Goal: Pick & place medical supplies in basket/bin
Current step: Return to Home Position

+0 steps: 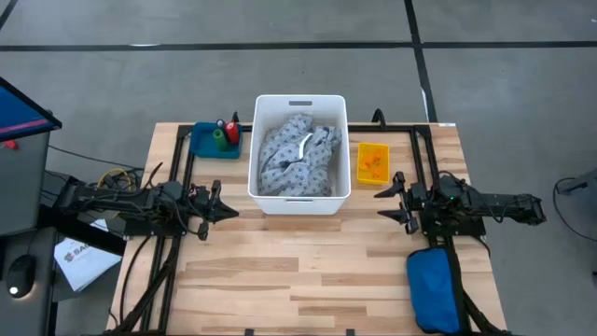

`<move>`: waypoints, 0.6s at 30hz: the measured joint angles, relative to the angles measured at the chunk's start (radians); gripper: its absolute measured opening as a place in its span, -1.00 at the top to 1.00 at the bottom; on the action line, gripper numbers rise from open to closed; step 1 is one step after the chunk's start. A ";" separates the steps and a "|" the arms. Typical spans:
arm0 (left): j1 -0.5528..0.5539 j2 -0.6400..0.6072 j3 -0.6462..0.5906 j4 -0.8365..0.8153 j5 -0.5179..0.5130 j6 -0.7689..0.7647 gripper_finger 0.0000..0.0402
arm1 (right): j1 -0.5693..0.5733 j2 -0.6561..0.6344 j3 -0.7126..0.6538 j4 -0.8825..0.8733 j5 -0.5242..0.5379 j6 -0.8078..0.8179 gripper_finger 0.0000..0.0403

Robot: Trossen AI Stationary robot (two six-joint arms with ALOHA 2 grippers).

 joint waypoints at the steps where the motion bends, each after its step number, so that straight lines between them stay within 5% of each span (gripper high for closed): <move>1: 0.000 0.000 0.000 0.000 0.000 0.000 1.00 | 0.000 0.000 0.000 0.000 0.000 0.013 -0.19; 18: 0.000 0.000 0.000 0.000 0.000 0.000 1.00 | 0.000 0.000 0.000 -0.002 0.000 0.025 -0.19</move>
